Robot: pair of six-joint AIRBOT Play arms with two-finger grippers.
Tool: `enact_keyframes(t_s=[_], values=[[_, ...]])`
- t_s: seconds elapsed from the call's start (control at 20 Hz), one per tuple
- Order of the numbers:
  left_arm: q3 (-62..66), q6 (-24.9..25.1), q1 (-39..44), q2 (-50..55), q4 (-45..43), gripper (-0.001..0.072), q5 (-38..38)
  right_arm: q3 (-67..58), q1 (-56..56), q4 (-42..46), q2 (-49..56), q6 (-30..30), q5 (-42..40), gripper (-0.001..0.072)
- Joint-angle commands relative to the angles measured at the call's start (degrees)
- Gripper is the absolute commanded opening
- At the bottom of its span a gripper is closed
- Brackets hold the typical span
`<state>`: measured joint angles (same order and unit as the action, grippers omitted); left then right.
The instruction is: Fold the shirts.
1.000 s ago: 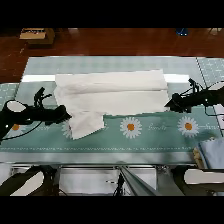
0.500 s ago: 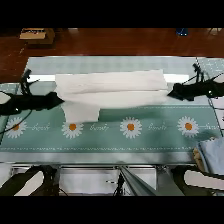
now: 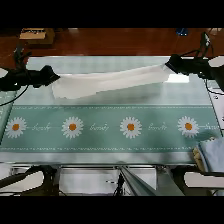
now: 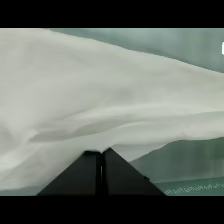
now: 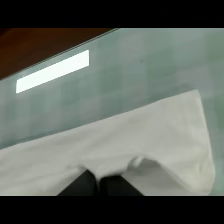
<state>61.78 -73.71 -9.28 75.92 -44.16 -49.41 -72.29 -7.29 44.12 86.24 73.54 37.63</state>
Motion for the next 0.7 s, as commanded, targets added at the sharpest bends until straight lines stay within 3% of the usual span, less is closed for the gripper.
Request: enact_keyframes(t_s=[0.0,0.55,0.6,0.65], values=[[5.8,0.0,-0.1,9.1,2.3,0.0033,0.3,-0.7,1.2,-0.9,4.8,1.5,-7.9,0.0026],[21.0,0.0,0.0,25.8,7.3,0.0033,2.4,-0.7,1.4,-3.7,12.8,1.4,-12.2,0.0029],[21.0,0.0,0.0,26.6,7.3,0.0033,2.3,-0.7,1.4,-3.7,12.9,1.1,-12.4,0.005],[21.0,0.0,0.0,27.3,7.3,0.0038,2.3,-0.7,1.4,-3.7,12.8,1.1,-12.4,0.0178]])
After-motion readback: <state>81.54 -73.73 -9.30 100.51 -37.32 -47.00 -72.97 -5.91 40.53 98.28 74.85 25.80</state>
